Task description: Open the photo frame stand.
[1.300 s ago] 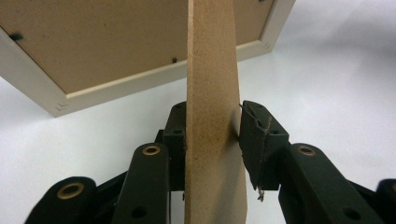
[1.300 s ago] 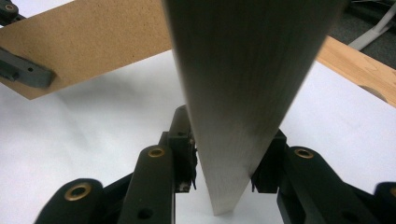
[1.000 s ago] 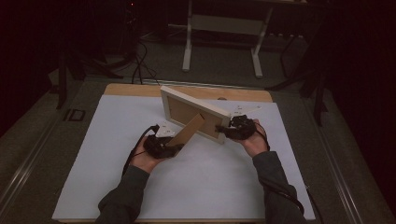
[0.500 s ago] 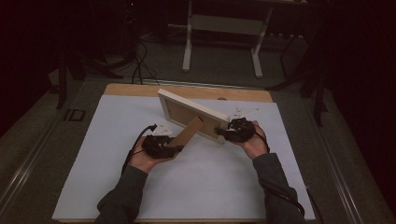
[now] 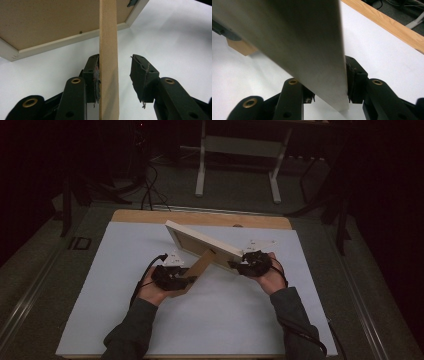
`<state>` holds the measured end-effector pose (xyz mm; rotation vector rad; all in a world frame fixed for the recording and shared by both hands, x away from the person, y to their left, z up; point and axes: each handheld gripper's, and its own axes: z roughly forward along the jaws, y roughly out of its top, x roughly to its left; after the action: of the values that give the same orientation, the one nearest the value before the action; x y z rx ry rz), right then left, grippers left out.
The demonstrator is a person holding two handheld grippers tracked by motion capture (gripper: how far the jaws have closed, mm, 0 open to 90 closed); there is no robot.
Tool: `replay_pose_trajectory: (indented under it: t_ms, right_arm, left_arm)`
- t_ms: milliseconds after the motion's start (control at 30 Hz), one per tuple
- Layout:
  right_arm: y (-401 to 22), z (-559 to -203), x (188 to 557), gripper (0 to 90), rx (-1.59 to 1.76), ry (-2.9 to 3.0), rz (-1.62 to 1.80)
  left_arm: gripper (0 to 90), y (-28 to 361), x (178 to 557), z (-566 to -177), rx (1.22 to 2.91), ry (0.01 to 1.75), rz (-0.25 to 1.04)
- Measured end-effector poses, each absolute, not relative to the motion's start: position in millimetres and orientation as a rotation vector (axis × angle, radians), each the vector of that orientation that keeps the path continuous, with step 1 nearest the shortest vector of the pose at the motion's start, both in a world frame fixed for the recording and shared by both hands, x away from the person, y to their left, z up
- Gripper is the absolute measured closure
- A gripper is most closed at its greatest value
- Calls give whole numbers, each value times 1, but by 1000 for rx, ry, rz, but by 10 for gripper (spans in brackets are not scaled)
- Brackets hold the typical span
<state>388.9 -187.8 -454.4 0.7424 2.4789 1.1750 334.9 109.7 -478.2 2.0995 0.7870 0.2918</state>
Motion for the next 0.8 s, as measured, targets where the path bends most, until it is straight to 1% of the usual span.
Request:
replay_pose_trajectory:
  t_ms: [333,800]
  right_arm:
    - [-185,-457,382,619,723,2480,1180]
    - [-183,-458,378,612,706,2484,1166]
  left_arm:
    - [637,110,334,-481,2122,785,292]
    - [628,115,333,-483,2103,781,272]
